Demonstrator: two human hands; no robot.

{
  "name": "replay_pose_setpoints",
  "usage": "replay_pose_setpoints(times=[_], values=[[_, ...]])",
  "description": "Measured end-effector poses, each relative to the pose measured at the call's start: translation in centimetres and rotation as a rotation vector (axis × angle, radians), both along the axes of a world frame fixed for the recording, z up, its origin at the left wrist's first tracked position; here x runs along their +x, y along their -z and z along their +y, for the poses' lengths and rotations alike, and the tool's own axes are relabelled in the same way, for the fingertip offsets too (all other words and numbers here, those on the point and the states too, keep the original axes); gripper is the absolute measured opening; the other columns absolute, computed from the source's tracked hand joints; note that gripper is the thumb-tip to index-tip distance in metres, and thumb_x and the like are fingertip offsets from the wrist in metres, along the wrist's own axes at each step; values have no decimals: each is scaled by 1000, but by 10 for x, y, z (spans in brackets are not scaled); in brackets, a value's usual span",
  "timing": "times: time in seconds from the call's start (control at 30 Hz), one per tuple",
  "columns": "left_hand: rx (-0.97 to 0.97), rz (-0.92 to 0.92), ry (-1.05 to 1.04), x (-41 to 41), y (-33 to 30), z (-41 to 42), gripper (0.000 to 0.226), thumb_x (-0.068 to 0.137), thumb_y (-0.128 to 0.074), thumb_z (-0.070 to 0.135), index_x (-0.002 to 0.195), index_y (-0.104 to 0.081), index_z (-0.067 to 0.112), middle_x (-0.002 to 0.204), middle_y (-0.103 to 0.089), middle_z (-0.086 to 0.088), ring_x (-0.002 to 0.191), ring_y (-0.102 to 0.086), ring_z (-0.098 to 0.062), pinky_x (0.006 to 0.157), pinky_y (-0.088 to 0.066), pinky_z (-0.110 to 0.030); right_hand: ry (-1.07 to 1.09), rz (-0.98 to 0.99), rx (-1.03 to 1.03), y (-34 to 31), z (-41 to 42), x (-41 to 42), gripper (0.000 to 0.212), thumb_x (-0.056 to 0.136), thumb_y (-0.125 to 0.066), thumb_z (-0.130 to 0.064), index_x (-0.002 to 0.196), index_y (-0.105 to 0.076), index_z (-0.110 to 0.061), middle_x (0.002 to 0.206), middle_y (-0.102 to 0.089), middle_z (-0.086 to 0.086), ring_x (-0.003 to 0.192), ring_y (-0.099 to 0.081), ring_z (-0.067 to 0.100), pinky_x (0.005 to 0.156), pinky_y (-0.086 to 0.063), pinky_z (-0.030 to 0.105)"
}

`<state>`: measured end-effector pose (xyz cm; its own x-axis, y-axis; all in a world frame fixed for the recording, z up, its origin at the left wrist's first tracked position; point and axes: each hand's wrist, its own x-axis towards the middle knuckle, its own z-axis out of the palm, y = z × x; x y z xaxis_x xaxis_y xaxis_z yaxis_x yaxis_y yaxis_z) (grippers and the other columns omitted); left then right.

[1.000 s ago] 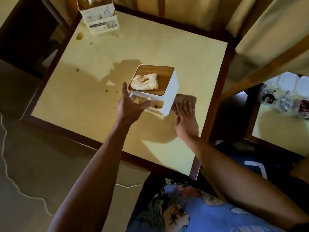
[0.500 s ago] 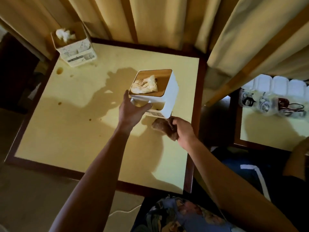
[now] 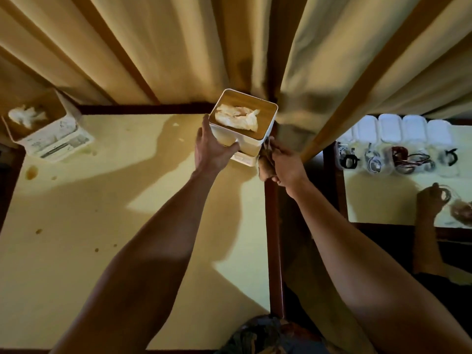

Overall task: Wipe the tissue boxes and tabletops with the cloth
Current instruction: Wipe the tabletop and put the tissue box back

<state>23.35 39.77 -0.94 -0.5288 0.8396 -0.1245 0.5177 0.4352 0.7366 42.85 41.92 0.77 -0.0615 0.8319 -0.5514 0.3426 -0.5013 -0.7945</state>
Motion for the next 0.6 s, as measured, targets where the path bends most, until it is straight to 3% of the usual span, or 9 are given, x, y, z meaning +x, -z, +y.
replay_pose_setpoints(times=[0.23,0.4,0.47,0.53,0.6], values=[[13,3,50,-15,19,40,115,68,-93,38,160,-27,17,148,-51,-10,136,-48,-28,104,-46,-37,80,61,-57,10,29,-16,35,112,-43,-29,136,-64,-42,96,-73,-6,58,-51,11,49,-38,27],[-5,-17,78,-18,29,42,113,68,-94,40,158,-30,19,145,-54,-8,132,-52,-28,105,-52,-43,122,64,-99,9,26,-19,40,111,-42,-30,92,-69,-54,90,-72,-5,69,-54,20,62,-42,38],[-52,-53,113,-20,26,41,122,73,-92,42,164,-16,15,160,-41,-11,147,-39,-31,115,-41,-42,107,68,-136,5,21,-16,37,110,-42,-30,100,-72,-50,93,-73,0,66,-56,19,58,-43,34],[-106,-77,132,-20,20,31,127,80,-87,47,165,-1,11,172,-18,-10,158,-14,-32,125,-24,-43,127,97,-206,-1,12,-11,31,108,-43,-27,116,-72,-34,97,-71,8,64,-56,17,48,-42,24],[-103,-95,118,-14,9,8,113,89,-78,49,165,-4,10,174,-10,-9,160,-5,-29,128,-15,-43,189,193,-293,-10,-6,-4,27,106,-49,-26,120,-71,-23,102,-71,10,65,-57,18,44,-43,20]])
